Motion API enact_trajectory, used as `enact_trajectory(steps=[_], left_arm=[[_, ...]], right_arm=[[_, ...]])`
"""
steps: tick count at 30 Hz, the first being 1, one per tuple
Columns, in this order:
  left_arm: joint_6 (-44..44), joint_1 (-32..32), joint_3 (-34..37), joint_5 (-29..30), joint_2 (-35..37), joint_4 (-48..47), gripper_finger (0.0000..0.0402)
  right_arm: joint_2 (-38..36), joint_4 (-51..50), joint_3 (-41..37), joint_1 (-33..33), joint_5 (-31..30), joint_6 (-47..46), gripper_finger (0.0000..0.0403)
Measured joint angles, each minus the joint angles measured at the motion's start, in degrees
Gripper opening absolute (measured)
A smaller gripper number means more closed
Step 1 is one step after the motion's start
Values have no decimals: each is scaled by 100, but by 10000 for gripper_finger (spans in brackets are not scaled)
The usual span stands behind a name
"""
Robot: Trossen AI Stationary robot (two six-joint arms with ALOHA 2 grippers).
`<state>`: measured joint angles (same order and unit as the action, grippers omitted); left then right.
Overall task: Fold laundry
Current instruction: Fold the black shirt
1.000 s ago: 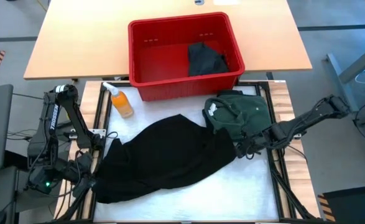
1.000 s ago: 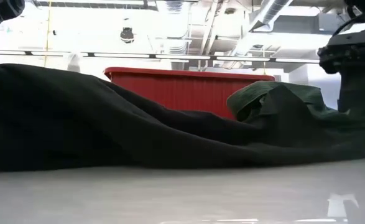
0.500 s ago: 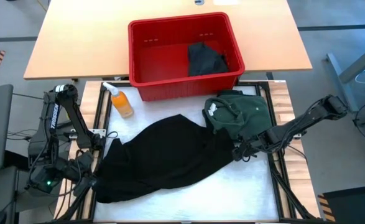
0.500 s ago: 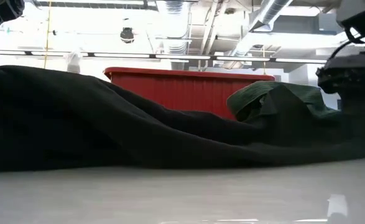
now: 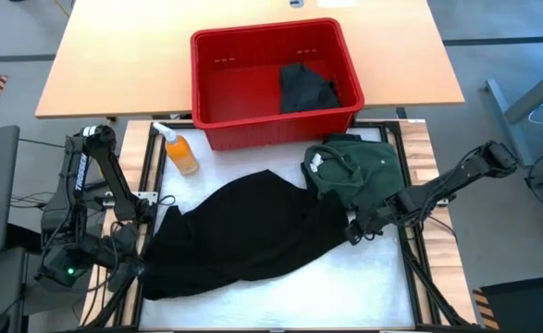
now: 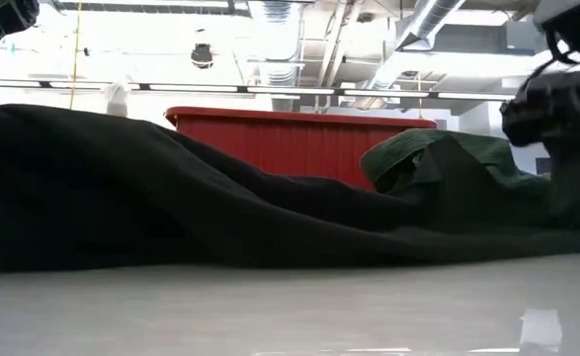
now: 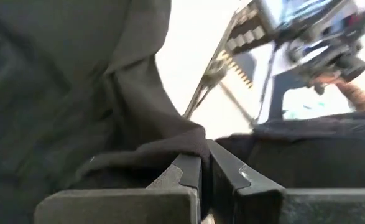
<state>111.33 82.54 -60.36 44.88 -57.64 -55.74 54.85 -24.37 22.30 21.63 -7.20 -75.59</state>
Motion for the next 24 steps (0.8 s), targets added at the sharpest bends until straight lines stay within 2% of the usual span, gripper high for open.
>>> enact_trajectory(steps=[3,8,12,17,24], left_arm=[[-774,0,-170,687,82,270,0],[-2791,0,-1054,1706,191,335,0],[-4497,0,-1893,2164,198,278,0],[-6084,2,-2665,2594,193,241,0],[-7423,2,-3370,3228,196,242,0]], right_arm=[[-302,-30,362,-60,246,270,19],[-1218,-865,1524,-241,259,904,18],[-1919,-1465,2750,-289,-615,1619,18],[-2461,-1633,3996,-289,-1854,2697,18],[-2860,-2023,5111,-295,-2991,3834,18]])
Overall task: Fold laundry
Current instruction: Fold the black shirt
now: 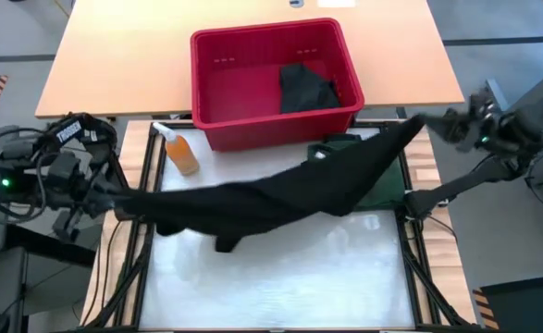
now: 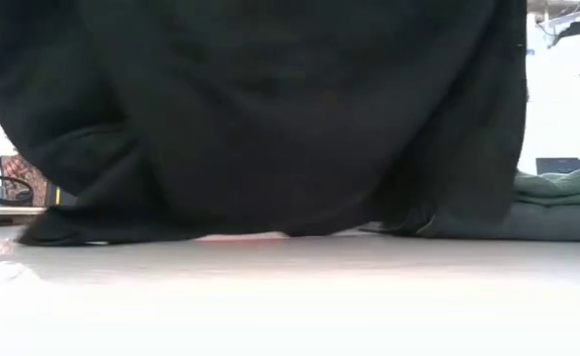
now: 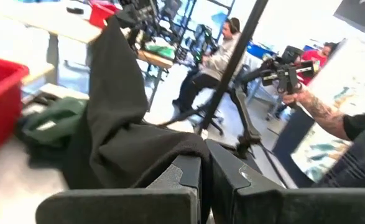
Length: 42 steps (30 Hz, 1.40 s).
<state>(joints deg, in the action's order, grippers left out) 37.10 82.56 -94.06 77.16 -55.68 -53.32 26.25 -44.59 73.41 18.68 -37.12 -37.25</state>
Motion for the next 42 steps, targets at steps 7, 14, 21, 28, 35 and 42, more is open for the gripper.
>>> enact_trajectory(steps=[7,14,21,28,35,42], left_arm=[[-585,0,-236,622,0,5,0],[-872,0,-247,1109,116,3,0],[-1191,-40,-247,1295,399,9,0],[-1686,-543,-247,1290,868,45,0],[-2302,-1045,-503,1299,1281,52,0],[-3553,-1080,-1328,1225,1296,272,0]], right_arm=[[-269,-204,549,-5,-1313,498,18],[-689,-716,795,-127,-2483,486,18],[-925,-1225,737,-53,-2798,-161,18],[-597,-155,393,448,-2953,258,18],[-32,2666,380,1403,-3637,2629,18],[356,5774,769,2828,-3872,5756,18]])
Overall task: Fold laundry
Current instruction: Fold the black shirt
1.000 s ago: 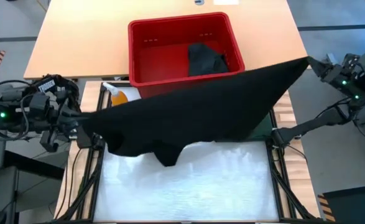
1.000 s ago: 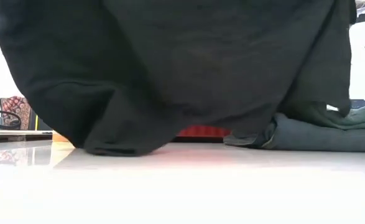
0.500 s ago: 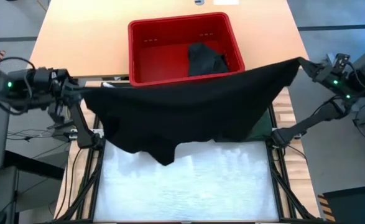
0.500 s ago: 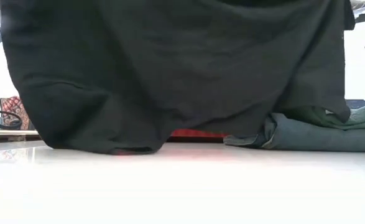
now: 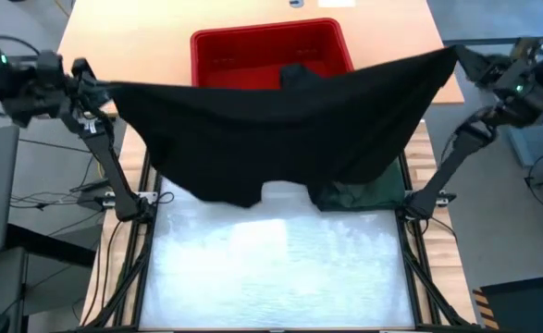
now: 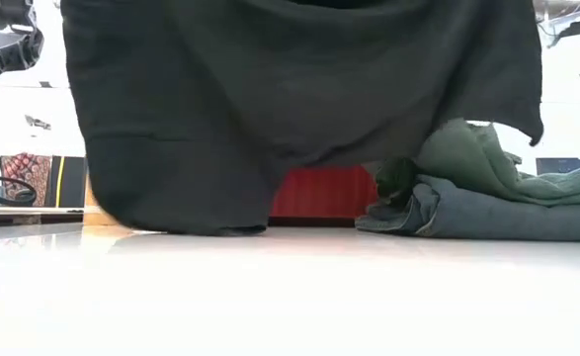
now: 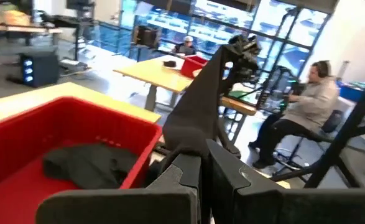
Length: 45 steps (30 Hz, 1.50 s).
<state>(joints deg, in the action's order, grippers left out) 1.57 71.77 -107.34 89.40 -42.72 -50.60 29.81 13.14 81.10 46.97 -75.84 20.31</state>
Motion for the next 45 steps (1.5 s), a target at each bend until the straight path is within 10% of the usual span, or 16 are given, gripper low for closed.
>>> enact_trajectory(steps=[8,14,45], left_arm=[[-3479,0,-519,-1258,-214,2575,0],[-4282,2,-515,-1836,-458,3011,0],[-4144,2,-475,-1340,-153,3138,0]], right_arm=[[1128,1340,1500,2295,396,3123,18],[1875,1518,2829,3384,861,4770,18],[1789,2669,2820,3508,387,5748,18]])
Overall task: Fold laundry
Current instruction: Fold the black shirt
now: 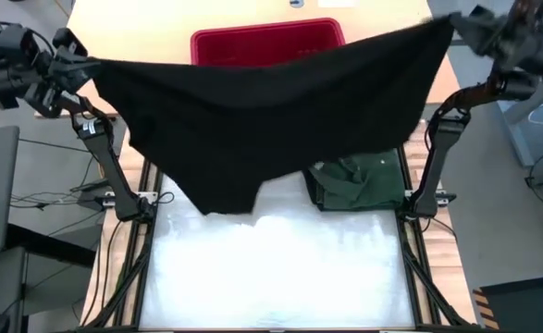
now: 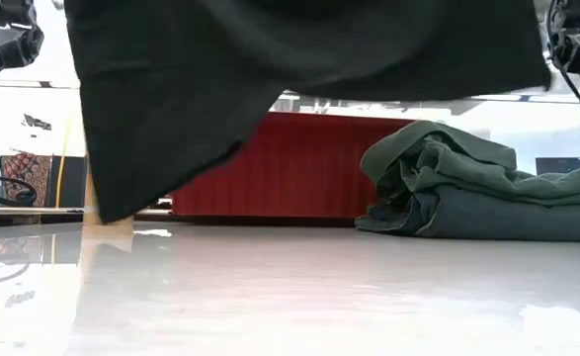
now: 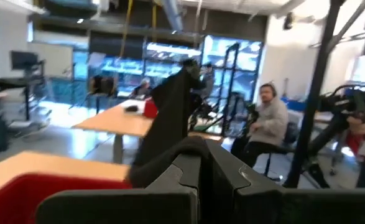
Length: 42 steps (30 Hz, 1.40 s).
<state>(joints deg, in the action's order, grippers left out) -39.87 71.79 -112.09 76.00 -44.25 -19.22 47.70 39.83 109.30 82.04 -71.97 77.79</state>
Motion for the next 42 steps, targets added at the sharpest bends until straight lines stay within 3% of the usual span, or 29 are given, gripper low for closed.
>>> enact_trajectory(steps=[4,7,17,20,24,28,30,32,35,38,42], left_arm=[[29,0,151,-185,-38,-58,0],[141,0,308,-196,-143,-65,0],[497,0,721,-375,-644,-77,0],[548,0,721,-377,-720,-187,0],[1274,0,721,-377,-738,-837,0],[1708,0,721,-844,-738,-1077,0],[1678,0,721,-1324,-740,-1045,0],[1511,4,721,-1368,-756,-978,0],[1257,4,718,-778,-712,-975,0],[1140,4,634,-366,-564,-975,0],[729,1,329,-376,-356,-692,0]], right_arm=[[-8,13,-693,-149,-28,-93,18],[19,347,-1405,-673,-53,-385,18],[199,522,-3174,-2266,-473,-2634,18],[309,344,-3327,-2568,-552,-2881,18],[333,-257,-3499,-2564,-830,-3978,18],[347,-703,-3512,-2254,-443,-4747,18],[424,-691,-3508,-2218,-274,-4772,18],[499,-680,-3429,-2326,-350,-4649,18],[525,-679,-3309,-2753,-751,-4508,18],[419,-665,-3194,-3430,-713,-4260,18],[310,-658,-2830,-4278,110,-3697,18]])
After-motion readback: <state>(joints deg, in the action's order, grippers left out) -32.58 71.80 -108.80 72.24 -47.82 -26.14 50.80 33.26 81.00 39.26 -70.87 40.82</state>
